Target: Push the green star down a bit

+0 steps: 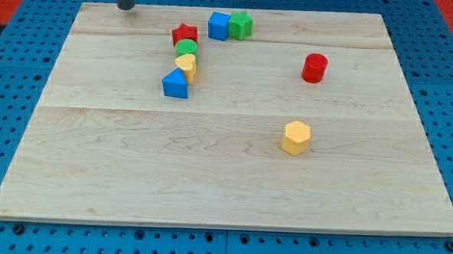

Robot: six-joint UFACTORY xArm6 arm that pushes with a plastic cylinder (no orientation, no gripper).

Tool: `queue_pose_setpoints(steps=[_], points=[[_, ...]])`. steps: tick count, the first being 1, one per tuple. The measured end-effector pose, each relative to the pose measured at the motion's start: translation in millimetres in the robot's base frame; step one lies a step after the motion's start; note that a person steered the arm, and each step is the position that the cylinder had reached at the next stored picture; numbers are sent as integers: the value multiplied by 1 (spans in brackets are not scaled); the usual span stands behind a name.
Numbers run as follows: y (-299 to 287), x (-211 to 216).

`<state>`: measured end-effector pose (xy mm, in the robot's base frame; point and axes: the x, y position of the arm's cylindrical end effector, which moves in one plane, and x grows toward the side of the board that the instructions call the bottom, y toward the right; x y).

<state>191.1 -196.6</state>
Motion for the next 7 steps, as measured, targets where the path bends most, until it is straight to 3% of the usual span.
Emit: queue_pose_setpoints(steps=[2, 3, 5, 7], points=[[21, 0], [59, 1], [214, 1], [207, 1]])
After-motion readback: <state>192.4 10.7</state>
